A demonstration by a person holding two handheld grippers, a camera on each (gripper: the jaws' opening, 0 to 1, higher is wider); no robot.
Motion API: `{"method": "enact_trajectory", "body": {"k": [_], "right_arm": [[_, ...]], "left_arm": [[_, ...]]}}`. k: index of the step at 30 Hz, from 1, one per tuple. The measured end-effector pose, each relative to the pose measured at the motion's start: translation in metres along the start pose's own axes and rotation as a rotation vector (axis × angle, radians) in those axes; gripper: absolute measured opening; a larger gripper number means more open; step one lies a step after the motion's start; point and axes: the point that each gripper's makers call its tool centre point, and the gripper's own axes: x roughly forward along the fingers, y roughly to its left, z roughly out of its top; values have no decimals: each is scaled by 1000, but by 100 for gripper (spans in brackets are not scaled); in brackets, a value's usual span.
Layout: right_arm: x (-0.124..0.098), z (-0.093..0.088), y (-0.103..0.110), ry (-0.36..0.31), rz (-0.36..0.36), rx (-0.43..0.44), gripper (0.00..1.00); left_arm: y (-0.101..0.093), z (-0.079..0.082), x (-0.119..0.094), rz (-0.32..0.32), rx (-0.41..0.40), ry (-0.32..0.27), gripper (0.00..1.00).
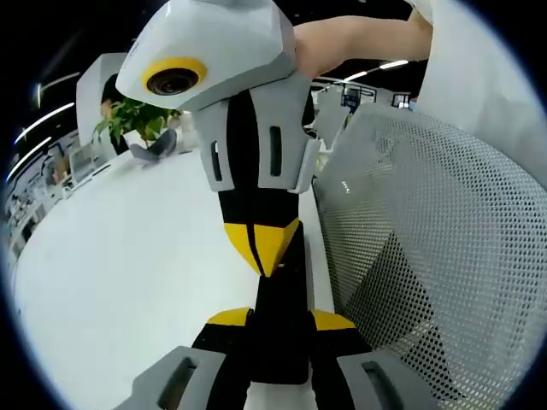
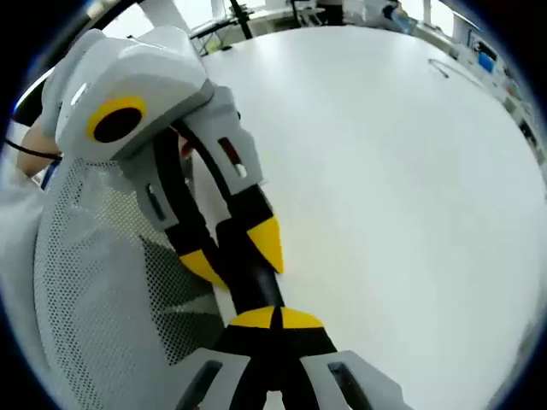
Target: Press the specified remote control buttons in sequence, fully releasing each button before pressing the next.
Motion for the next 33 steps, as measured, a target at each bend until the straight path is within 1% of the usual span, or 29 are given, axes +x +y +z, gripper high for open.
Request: {"method": "enact_trajectory", "body": {"k": [2,3,4,6,7,9,11,12,14,15,17,18,19,20,24,25,26,27,29,30,33], "right_arm": [[0,2,-2,-41,-53,-47,0],[2,4,-5,-89,-117,-95,0],[0,6,-4,-114,-124,-102,0],[-2,4,-2,-188,-192,-127,0],[-3,3,0,-234,-214,-125,0],[-3,3,-1,-288,-248,-60,0],[-5,1,2,-271,-251,-116,0],[-5,0,6,-255,-238,-133,0],[-7,6,12,-274,-221,-134,0],[-5,8,18,-283,-187,-126,0],[-3,9,21,-279,-175,-124,0],[0,7,22,-265,-171,-130,0],[2,5,21,-246,-185,-144,0],[0,7,21,-251,-191,-155,0],[-1,7,20,-251,-196,-147,0],[-1,7,18,-250,-205,-154,0],[-2,5,13,-228,-236,-179,0],[-2,5,11,-222,-241,-188,0],[-1,8,13,-231,-216,-177,0],[-1,8,12,-226,-216,-173,0],[0,8,13,-217,-199,-187,0]], "left_arm": [[0,0,0,1,-2,-2,24],[0,0,0,2,-3,-2,24],[0,0,0,3,-3,-2,24],[0,0,0,5,-7,-3,24],[0,0,0,5,-8,-5,24],[0,0,0,6,-9,-7,25],[0,0,0,4,-8,-9,25],[0,0,0,3,-9,-11,25],[0,0,0,2,-8,-11,25],[0,0,0,2,-8,-11,25],[0,0,0,3,-8,-11,25],[0,0,0,3,-9,-12,25],[0,0,0,3,-10,-12,25],[1,0,0,5,-10,-13,25],[1,0,0,5,-11,-14,24],[1,0,0,6,-11,-14,24],[1,0,0,6,-11,-14,24],[1,0,0,5,-10,-14,24],[1,0,0,4,-9,-13,24],[1,0,0,4,-9,-13,24],[1,0,0,3,-8,-13,25]]}}
